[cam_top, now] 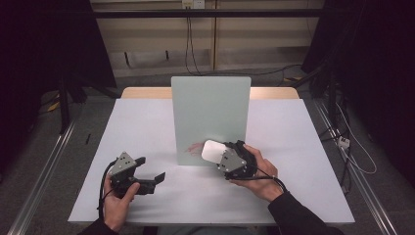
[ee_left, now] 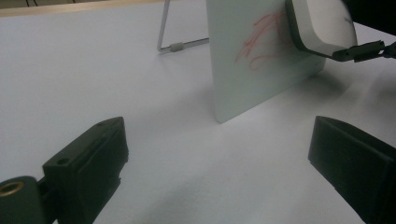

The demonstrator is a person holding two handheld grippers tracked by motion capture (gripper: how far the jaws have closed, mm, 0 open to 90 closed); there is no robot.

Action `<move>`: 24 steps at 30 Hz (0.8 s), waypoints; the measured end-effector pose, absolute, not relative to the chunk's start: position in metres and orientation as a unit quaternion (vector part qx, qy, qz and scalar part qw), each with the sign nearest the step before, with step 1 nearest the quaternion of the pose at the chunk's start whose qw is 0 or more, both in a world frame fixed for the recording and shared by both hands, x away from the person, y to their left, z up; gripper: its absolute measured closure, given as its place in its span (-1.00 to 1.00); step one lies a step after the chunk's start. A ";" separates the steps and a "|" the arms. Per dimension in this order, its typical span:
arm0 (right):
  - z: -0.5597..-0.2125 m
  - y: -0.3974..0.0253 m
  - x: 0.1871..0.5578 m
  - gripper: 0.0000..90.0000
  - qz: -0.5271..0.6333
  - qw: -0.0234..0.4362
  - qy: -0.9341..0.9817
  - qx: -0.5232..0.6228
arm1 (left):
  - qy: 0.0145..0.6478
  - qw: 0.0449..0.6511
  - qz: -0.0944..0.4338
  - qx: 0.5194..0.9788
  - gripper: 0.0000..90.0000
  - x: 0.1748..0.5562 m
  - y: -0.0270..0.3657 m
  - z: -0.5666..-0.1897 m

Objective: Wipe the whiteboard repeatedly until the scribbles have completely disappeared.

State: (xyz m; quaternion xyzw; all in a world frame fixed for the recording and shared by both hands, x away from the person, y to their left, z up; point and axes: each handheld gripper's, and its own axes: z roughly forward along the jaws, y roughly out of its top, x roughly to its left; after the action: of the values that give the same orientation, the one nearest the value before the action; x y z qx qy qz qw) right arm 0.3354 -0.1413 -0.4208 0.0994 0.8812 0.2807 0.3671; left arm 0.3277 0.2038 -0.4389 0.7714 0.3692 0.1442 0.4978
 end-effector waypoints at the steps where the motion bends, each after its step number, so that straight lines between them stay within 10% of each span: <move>1: -0.422 -0.140 0.335 -0.29 0.283 0.364 0.881 0.102 | 0.369 0.498 0.145 0.771 -0.90 0.328 0.204 -0.439; 24: -0.422 -0.122 0.340 -0.30 0.295 0.348 0.885 0.096 | 0.370 0.499 0.145 0.770 -0.90 0.327 0.205 -0.439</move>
State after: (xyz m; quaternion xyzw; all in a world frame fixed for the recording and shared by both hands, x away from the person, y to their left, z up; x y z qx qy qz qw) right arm 0.3398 -0.1218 -0.4217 0.0957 0.8848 0.2950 0.3477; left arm 0.3275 0.2049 -0.4385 0.7699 0.3700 0.1450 0.4993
